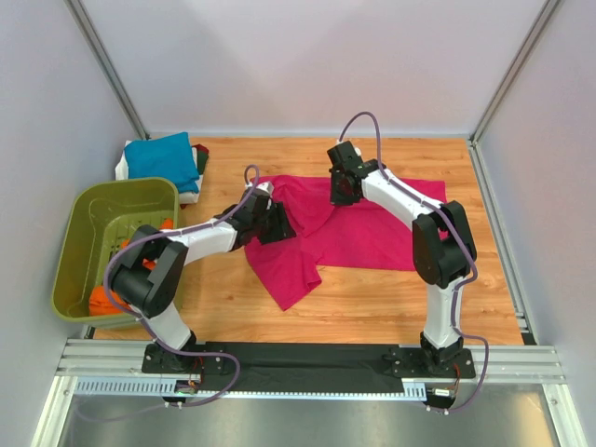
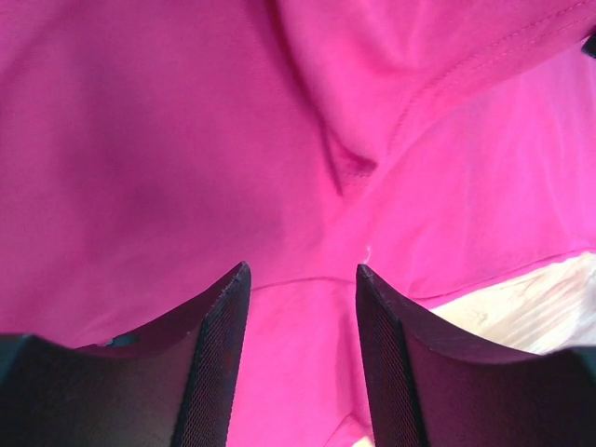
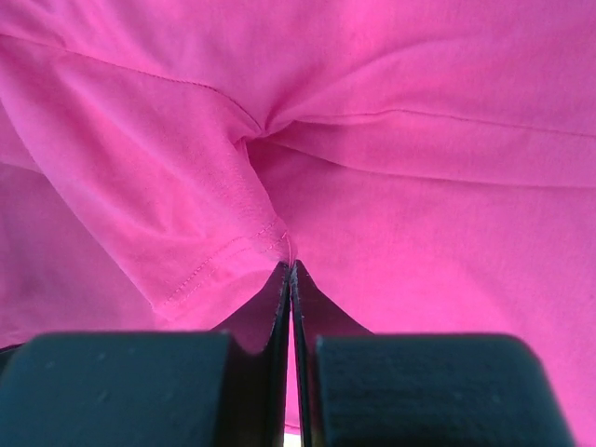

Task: Fold and stack the t-shirts
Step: Fold the tshirt

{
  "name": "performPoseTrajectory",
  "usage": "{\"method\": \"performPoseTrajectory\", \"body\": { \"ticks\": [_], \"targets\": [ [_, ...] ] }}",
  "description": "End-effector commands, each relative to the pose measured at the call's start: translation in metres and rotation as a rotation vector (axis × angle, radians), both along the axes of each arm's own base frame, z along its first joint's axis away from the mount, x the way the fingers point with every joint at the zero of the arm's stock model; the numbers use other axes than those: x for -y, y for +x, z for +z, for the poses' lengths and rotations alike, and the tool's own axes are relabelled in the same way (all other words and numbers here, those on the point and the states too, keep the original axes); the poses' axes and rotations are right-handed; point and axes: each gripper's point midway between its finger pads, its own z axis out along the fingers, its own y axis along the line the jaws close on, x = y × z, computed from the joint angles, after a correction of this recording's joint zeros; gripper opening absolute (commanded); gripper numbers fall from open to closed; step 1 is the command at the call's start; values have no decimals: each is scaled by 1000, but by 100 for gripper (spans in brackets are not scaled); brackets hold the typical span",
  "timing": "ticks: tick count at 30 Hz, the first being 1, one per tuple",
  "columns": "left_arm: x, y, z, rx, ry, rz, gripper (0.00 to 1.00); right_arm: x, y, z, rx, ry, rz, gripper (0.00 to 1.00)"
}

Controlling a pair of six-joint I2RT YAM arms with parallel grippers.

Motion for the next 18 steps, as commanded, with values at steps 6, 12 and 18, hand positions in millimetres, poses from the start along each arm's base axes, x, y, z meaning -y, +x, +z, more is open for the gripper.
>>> {"method": "performPoseTrajectory", "body": {
  "ticks": [6, 12, 18],
  "targets": [
    [42, 26, 11, 27, -93, 17, 54, 7, 9, 4, 19, 45, -43, 0],
    [53, 29, -3, -16, -101, 71, 53, 6, 11, 1, 13, 57, -33, 0],
    [62, 32, -12, -46, -115, 120, 47, 6, 15, 1, 14, 75, -29, 0]
  ]
}}
